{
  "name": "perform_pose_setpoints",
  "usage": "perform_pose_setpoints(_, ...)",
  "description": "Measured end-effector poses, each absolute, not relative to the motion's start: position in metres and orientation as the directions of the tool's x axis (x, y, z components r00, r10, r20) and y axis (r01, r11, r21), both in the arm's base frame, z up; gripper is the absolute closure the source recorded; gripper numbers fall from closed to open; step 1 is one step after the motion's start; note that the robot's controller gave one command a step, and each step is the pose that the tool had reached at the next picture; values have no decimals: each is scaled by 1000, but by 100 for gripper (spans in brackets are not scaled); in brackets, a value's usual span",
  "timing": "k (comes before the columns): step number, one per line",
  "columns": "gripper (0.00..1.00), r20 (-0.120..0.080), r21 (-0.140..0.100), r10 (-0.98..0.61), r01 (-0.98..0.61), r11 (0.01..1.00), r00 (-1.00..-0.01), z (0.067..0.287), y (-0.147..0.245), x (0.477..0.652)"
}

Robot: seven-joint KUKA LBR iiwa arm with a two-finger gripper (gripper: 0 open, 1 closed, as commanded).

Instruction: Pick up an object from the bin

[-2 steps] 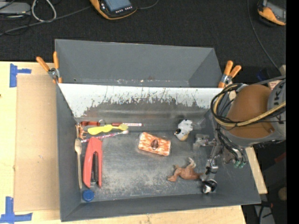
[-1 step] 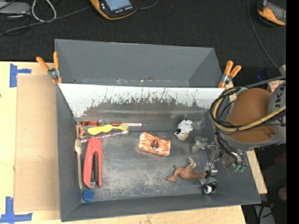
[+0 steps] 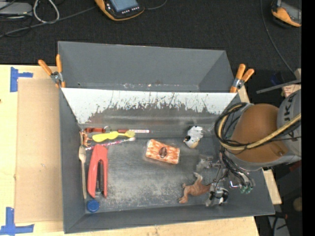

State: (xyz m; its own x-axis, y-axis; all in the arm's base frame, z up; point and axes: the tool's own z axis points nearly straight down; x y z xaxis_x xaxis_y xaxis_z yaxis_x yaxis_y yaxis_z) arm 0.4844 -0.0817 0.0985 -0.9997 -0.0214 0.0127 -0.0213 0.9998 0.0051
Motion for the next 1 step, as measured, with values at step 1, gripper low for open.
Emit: perform_pose_setpoints(1,0,-7,1,-56,-56,998,-998,70,-75,486)
